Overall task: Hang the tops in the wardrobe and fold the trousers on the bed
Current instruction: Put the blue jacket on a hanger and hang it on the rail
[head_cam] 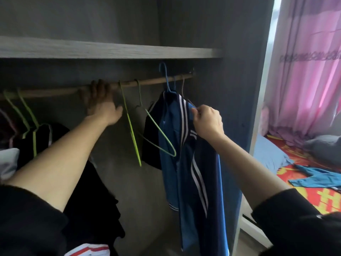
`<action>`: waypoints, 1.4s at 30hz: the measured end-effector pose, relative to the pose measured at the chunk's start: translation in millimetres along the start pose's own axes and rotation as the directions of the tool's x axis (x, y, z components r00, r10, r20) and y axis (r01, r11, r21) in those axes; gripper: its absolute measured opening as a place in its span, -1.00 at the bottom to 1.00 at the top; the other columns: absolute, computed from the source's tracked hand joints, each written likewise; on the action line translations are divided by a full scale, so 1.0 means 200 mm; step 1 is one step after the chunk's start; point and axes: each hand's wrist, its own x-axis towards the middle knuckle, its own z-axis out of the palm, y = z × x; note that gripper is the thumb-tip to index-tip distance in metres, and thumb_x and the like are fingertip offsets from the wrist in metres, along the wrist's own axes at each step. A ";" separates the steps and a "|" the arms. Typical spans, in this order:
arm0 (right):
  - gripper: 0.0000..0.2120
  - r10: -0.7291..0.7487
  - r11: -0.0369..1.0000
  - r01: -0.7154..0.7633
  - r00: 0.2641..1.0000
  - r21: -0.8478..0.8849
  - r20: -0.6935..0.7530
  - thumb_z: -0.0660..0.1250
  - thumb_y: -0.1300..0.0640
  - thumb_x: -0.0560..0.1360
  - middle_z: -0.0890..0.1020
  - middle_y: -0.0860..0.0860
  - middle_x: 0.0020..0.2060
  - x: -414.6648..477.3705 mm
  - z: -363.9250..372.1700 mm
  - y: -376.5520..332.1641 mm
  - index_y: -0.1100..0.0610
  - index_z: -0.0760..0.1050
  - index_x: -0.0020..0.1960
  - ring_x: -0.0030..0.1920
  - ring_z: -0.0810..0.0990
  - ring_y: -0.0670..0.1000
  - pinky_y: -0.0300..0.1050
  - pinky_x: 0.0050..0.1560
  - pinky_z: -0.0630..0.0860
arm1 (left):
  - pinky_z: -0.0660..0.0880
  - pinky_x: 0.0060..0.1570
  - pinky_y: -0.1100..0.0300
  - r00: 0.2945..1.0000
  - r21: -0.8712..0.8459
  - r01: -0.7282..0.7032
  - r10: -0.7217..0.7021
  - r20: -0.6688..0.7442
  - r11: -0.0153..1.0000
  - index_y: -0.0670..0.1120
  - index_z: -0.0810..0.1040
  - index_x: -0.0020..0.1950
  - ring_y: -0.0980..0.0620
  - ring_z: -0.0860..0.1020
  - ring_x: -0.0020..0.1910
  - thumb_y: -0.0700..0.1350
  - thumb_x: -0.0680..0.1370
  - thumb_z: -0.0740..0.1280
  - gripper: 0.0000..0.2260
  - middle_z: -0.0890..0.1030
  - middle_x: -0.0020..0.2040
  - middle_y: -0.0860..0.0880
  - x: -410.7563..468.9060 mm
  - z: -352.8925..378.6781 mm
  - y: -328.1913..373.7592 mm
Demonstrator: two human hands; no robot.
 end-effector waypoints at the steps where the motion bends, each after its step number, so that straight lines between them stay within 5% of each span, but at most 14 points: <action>1: -0.66 -0.002 1.000 0.002 1.000 0.012 0.006 0.16 -0.08 0.63 0.55 0.04 -0.15 0.03 0.04 -0.02 0.16 0.55 -0.01 -0.12 0.47 0.14 -0.06 -0.11 0.34 | -0.19 0.45 -0.27 1.000 0.036 -0.013 0.013 0.002 0.999 -0.09 0.05 0.59 -0.11 -0.14 0.58 0.15 0.51 0.32 -0.23 -0.06 0.61 -0.11 -0.01 0.03 -0.02; 6: -0.75 -0.033 0.999 0.029 0.986 0.025 0.166 0.23 -0.05 0.60 0.64 0.08 -0.13 0.12 0.28 0.00 0.06 0.57 -0.11 -0.09 0.56 0.14 -0.11 -0.14 0.35 | -0.18 0.45 -0.32 0.996 0.122 -0.072 0.078 -0.042 0.990 -0.11 0.10 0.59 -0.11 -0.12 0.57 0.24 0.45 0.33 -0.17 -0.05 0.61 -0.11 0.01 0.11 -0.07; 13: -0.77 -0.013 0.999 0.003 0.973 0.042 0.231 0.32 -0.01 0.55 0.70 0.06 0.01 -0.02 0.35 0.10 0.08 0.62 0.10 0.09 0.63 0.10 -0.06 0.07 0.52 | -0.22 0.46 -0.29 0.998 0.050 -0.067 0.068 -0.007 0.996 -0.11 0.04 0.60 -0.11 -0.20 0.57 0.23 0.48 0.31 -0.17 -0.14 0.61 -0.11 0.01 0.10 -0.07; 19: -0.73 -0.093 0.991 0.105 0.985 -0.077 0.145 0.22 -0.12 0.58 0.61 -0.02 0.08 -0.21 0.21 0.14 -0.04 0.54 0.18 0.16 0.55 0.06 -0.04 0.09 0.49 | -0.03 0.49 -0.23 0.999 -0.423 -0.032 0.019 -0.035 0.906 -0.05 0.34 0.49 -0.11 0.04 0.56 0.19 0.58 0.20 -0.46 0.15 0.58 -0.09 -0.24 0.11 0.13; 25: -0.69 -0.069 0.989 0.074 0.997 -0.129 0.042 0.20 -0.10 0.63 0.51 0.02 0.16 -0.63 0.10 0.35 -0.02 0.45 0.31 0.09 0.58 0.09 -0.05 0.03 0.48 | 0.23 0.40 -0.19 0.955 -0.676 -0.205 -0.005 -0.295 0.708 -0.14 0.48 0.38 -0.14 0.26 0.49 0.02 0.58 0.25 -0.58 0.33 0.50 -0.17 -0.87 0.22 0.45; 32: -0.48 0.159 0.890 -0.119 0.986 -0.439 0.054 0.17 -0.13 0.61 0.34 0.19 0.46 -1.41 -0.05 0.80 0.08 0.30 0.49 0.42 0.37 0.23 0.19 0.33 0.41 | 0.19 0.40 -0.24 0.939 -0.775 -0.287 0.326 -0.110 0.564 -0.15 0.43 0.43 -0.16 0.19 0.53 -0.04 0.56 0.30 -0.55 0.22 0.54 -0.22 -1.59 0.43 0.71; 36: -0.40 0.314 0.793 -0.274 0.949 -0.544 -0.021 0.14 -0.19 0.60 0.17 0.17 0.56 -1.79 -0.26 0.95 0.04 0.21 0.55 0.52 0.20 0.19 0.15 0.44 0.26 | 0.20 0.39 -0.25 0.855 -0.824 -0.204 0.507 0.114 0.529 -0.13 0.40 0.44 -0.17 0.19 0.52 0.05 0.57 0.18 -0.53 0.24 0.54 -0.19 -1.86 0.49 0.88; 42: -0.36 0.441 0.697 -0.443 0.885 -0.564 -0.150 0.07 -0.23 0.58 0.15 0.17 0.56 -2.13 -0.62 1.05 0.07 0.19 0.56 0.55 0.16 0.17 0.12 0.47 0.22 | 0.19 0.35 -0.06 0.702 -0.841 -0.330 0.707 0.085 0.428 -0.11 0.43 0.42 -0.16 0.28 0.45 0.11 0.54 0.12 -0.48 0.32 0.49 -0.20 -2.09 0.25 1.13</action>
